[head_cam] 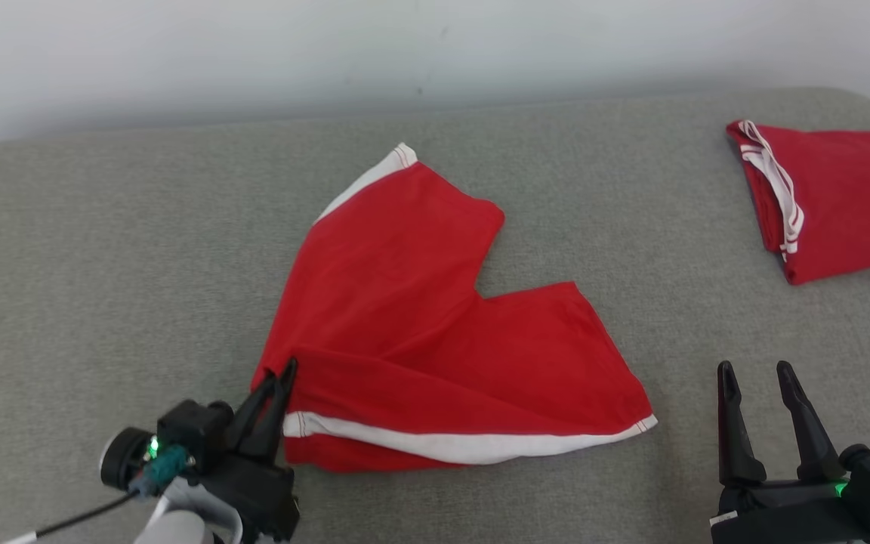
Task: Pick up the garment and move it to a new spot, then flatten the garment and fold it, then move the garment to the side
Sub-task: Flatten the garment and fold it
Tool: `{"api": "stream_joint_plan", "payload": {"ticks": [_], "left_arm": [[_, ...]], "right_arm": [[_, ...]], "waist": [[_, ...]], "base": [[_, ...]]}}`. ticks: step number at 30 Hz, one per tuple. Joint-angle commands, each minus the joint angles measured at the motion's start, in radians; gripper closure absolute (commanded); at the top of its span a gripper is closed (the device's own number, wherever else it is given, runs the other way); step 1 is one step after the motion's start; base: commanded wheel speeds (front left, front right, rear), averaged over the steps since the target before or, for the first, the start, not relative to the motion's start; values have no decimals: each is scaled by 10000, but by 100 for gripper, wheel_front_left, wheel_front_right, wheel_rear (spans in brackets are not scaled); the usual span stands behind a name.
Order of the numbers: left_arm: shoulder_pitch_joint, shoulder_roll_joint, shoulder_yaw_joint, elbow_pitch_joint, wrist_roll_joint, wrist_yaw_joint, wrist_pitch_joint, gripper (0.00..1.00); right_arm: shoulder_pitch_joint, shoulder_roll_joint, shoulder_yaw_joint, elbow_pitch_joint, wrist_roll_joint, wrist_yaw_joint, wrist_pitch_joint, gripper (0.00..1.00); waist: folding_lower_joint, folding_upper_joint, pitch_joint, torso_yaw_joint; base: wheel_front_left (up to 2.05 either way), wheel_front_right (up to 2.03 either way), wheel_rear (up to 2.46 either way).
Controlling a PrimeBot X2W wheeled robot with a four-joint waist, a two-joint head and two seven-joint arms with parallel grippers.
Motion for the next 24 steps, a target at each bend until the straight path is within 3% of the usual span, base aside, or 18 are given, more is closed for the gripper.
{"api": "stream_joint_plan", "payload": {"ticks": [1,7,13,14,15,16,24], "left_arm": [[-319,34,-22,248,-59,-7,-77,100],[-1279,146,-189,1671,-296,-2,-93,100],[-1579,-1,-178,2173,-172,-2,-97,100],[-1552,-34,-153,2131,-152,-4,-97,64],[-1490,-43,-140,2103,-98,-3,-96,53],[-1423,-79,-104,2070,-51,-3,-98,0],[-485,-567,429,1271,90,-2,-98,0]], "right_arm": [[-137,-33,-10,33,-63,-29,0,0],[-351,54,18,208,-35,-29,0,0],[-400,99,-47,339,-66,-29,0,0],[-376,105,-70,346,-84,-29,0,0],[-343,117,-83,365,-96,-29,0,0],[-309,123,-84,383,-92,-29,0,0],[-151,174,-37,455,4,-29,0,0]], "waist": [[-1,0,305,-307],[-1,0,538,-543],[-1,0,522,-525],[-1,0,493,-481],[-1,0,437,-428],[-1,0,384,-366],[-1,0,-77,111]], "base": [[0,0,0],[0,0,0],[0,0,0],[0,0,0],[0,0,0],[0,0,0],[0,0,0]]}}
